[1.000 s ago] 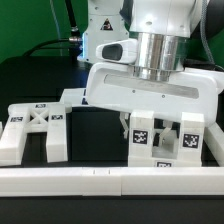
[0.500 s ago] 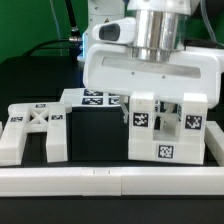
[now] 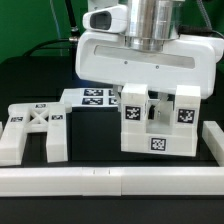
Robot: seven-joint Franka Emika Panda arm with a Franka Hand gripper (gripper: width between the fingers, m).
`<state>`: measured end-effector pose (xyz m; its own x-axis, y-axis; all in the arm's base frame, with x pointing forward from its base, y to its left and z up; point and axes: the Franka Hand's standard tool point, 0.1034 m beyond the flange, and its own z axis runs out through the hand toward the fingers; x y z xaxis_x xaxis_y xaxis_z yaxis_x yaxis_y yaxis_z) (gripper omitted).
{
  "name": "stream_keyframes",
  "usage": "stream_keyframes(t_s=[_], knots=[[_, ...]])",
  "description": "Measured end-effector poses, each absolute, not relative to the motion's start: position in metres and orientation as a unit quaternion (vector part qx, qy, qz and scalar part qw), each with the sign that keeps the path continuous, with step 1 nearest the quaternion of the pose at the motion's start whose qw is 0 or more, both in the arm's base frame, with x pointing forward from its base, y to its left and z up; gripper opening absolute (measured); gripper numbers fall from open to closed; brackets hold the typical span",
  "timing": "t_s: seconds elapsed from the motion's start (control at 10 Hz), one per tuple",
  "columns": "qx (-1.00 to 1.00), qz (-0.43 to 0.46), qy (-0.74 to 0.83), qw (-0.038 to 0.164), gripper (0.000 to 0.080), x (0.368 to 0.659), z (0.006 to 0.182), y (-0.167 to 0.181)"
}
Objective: Assemble chair
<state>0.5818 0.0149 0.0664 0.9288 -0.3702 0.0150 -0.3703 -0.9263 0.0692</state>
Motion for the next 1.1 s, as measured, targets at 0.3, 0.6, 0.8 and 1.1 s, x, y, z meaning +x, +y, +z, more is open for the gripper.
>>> stream_keyframes(t_s=[0.3,0.6,0.8,1.1], knots=[[0.980,-0.101,-0.170,0.033,0.0325,0.572,0.078,0.004],[0.963,-0.198,-0.179,0.036,0.0326,0.568,0.083,-0.009],[0.948,-0.254,-0.185,0.041,0.0327,0.562,0.081,-0.017],[0.924,-0.344,-0.163,0.024,0.0327,0.551,0.079,-0.027]])
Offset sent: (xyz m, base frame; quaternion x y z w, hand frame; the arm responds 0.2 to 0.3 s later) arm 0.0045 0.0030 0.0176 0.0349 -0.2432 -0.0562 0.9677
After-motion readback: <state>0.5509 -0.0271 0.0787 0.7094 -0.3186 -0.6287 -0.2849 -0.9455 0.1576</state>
